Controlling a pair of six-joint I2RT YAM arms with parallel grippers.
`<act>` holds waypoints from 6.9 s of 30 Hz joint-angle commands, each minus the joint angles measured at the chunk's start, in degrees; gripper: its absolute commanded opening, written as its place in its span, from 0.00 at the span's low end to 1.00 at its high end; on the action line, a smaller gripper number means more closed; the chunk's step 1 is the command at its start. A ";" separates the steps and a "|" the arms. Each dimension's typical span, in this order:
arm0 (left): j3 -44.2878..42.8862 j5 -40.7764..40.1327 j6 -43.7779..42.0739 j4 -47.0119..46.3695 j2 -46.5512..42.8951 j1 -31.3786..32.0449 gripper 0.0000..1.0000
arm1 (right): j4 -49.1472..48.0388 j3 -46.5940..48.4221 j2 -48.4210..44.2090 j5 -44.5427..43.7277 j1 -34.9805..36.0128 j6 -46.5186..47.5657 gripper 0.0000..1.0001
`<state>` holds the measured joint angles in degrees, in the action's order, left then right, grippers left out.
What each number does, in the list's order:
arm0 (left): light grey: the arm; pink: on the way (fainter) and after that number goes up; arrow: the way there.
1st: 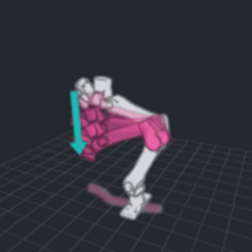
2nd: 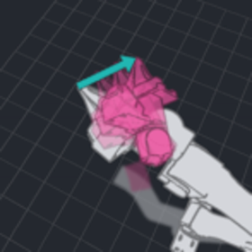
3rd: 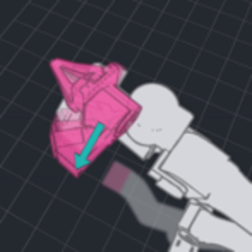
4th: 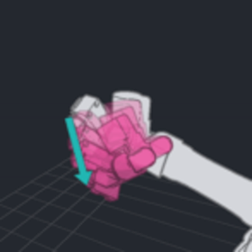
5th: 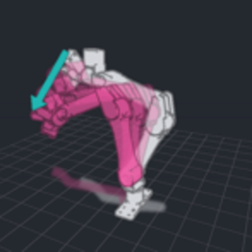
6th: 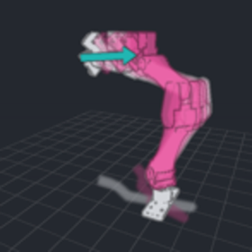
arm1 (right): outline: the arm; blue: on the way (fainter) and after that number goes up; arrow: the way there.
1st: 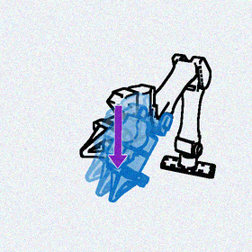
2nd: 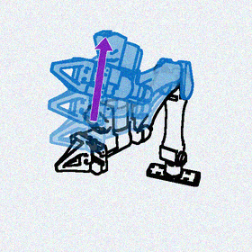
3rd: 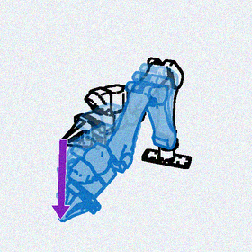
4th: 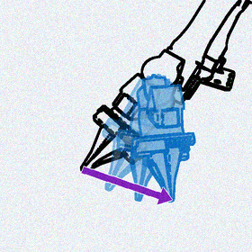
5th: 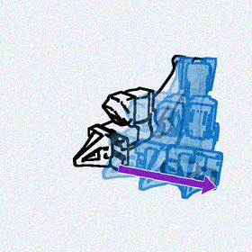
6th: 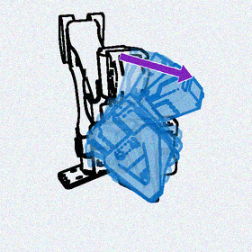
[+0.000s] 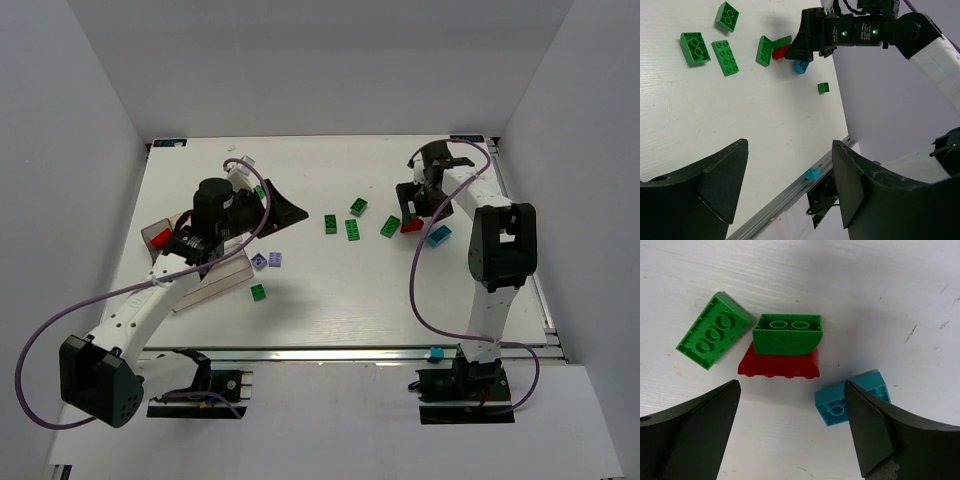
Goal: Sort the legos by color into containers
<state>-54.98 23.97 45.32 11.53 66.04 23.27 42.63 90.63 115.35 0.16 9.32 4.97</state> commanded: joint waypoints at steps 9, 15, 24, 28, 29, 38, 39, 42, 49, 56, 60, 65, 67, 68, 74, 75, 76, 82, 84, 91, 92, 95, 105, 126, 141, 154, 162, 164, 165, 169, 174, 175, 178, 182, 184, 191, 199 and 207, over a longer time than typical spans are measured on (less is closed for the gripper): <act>-0.30 -2.43 -0.06 -1.07 0.84 2.05 0.78 | -2.55 0.78 2.42 0.72 1.93 -1.02 0.89; -0.39 -3.31 0.03 -0.54 1.02 2.57 0.77 | -2.99 0.60 3.74 -1.55 1.84 -1.81 0.88; -0.48 -3.84 0.12 -0.89 1.46 3.10 0.77 | -3.69 0.25 4.71 -2.89 1.93 -1.81 0.70; -0.39 -3.84 0.03 -1.07 1.46 3.10 0.77 | -4.40 -1.06 3.66 -2.80 2.10 -1.28 0.57; -0.39 -3.84 0.03 -1.07 1.63 3.10 0.77 | -5.36 -2.11 3.22 -2.80 2.10 -0.67 0.51; -1.27 0.54 -0.23 -4.40 4.44 3.62 0.78 | -12.57 -12.38 -12.50 19.71 0.79 24.40 0.07; -1.27 1.43 -0.23 -5.63 4.97 3.63 0.78 | -11.96 -13.28 -16.09 23.53 0.44 28.65 0.06; -1.71 5.46 -0.14 -8.88 7.95 4.24 0.78 | -7.15 -15.83 -20.94 36.28 0.69 43.25 0.04; -5.31 12.14 -1.37 -13.28 13.67 5.47 0.78 | 2.99 -16.19 -24.03 52.04 2.80 63.22 0.01; -8.30 13.91 -1.81 -15.31 17.63 7.14 0.78 | 1.41 -14.61 -24.03 52.92 7.64 63.67 0.00; -12.07 13.30 -3.57 -11.98 20.44 8.19 0.78 | -1.32 -14.25 -24.21 52.75 10.71 60.07 0.00; -16.38 10.49 -6.21 -4.87 23.95 9.25 0.78 | -2.38 -12.76 -23.94 52.92 12.39 57.35 0.00; -17.52 9.79 -6.73 -3.80 24.49 9.25 0.78 | -2.90 -12.84 -24.21 53.01 12.91 56.82 0.00; -17.79 9.61 -7.00 -2.40 25.10 9.25 0.78 | -3.25 -12.93 -24.64 53.01 12.83 56.47 0.00; -20.43 8.38 -8.49 1.64 27.03 10.31 0.74 | -5.80 -14.25 -26.31 52.83 12.91 54.27 0.00; -20.86 8.29 -8.84 2.00 27.56 10.83 0.73 | -6.33 -14.60 -26.40 52.83 12.91 53.83 0.00; -21.13 8.29 -8.93 2.27 27.82 10.83 0.71 | -6.51 -14.69 -26.49 52.83 12.91 53.65 0.00; -22.19 8.55 -9.29 3.15 28.97 11.36 0.61 | -7.30 -15.04 -26.93 53.01 13.00 53.04 0.00; -22.62 8.73 -9.37 3.24 29.40 11.36 0.47 | -7.48 -15.22 -27.02 52.92 12.92 52.86 0.00; -22.63 8.29 -9.46 3.50 29.50 11.36 0.10 | -9.32 -16.97 -28.25 51.61 13.18 51.81 0.00; -22.37 7.77 -9.11 3.50 29.06 11.36 0.08 | -10.71 -17.41 -28.60 50.99 13.27 51.11 0.00; -20.17 5.75 -7.80 3.85 26.79 10.22 0.00 | -12.92 -19.26 -29.22 47.83 13.09 49.27 0.00; -16.83 -2.69 -8.93 11.32 18.44 6.10 0.00 | -17.05 -23.13 -29.30 42.29 12.91 46.54 0.00; -13.57 -39.16 -9.55 36.62 4.36 -11.56 0.00 | -18.29 -24.01 -29.13 42.55 12.91 45.30 0.00; -12.78 -47.61 -16.49 35.93 12.71 -20.18 0.00 | -19.34 -22.60 -28.95 42.46 13.71 41.26 0.00; -12.43 -46.73 -19.04 33.21 17.54 -22.56 0.47 | -18.64 -22.52 -28.60 42.81 13.97 41.43 0.00; -16.47 -45.50 -19.92 33.73 19.74 -23.61 0.75 | -19.34 -21.46 -27.55 43.52 16.42 41.96 0.00; -17.96 -44.54 -20.01 34.43 19.30 -23.62 0.78 | -20.21 -21.37 -27.46 43.78 16.87 41.96 0.00; -18.49 -43.84 -20.01 34.70 19.04 -23.62 0.78 | -20.57 -21.37 -27.55 43.96 17.65 41.96 0.00; -18.68 -28.26 -20.44 31.38 14.57 -22.22 0.76 | -22.32 -21.11 -27.46 45.97 19.41 42.93 0.00; -10.52 3.85 -17.04 18.46 9.46 -21.16 0.61 | -28.02 -21.46 -27.46 48.79 23.72 44.33 0.01; -9.28 7.81 -15.80 16.35 9.11 -21.16 0.63 | -29.00 -21.55 -27.02 48.70 25.29 44.33 0.02; -6.63 16.10 -12.81 10.89 8.05 -18.61 0.76 | -30.42 -19.80 -24.57 47.39 27.41 43.19 0.02; -8.38 20.42 -12.27 11.23 9.80 -15.10 0.86 | -32.34 -16.81 -22.54 44.93 30.31 40.65 0.03; -9.09 19.63 -11.75 11.15 10.25 -12.81 0.88 | -33.31 -15.84 -21.31 43.44 31.37 38.89 0.03; -9.71 18.22 -11.48 11.23 11.22 -8.24 0.88 | -35.07 -12.32 -18.41 37.81 33.30 33.53 0.03; -10.14 15.33 -12.53 12.46 12.71 -4.90 0.85 | -36.39 -11.97 -18.14 35.26 33.13 30.71 0.03; -12.25 11.54 -12.80 12.82 15.96 -2.70 0.67 | -38.41 -11.88 -19.37 35.78 33.13 28.87 0.03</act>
<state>-64.79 37.01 33.06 24.99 81.84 20.01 7.25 76.29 97.27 35.70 42.39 35.05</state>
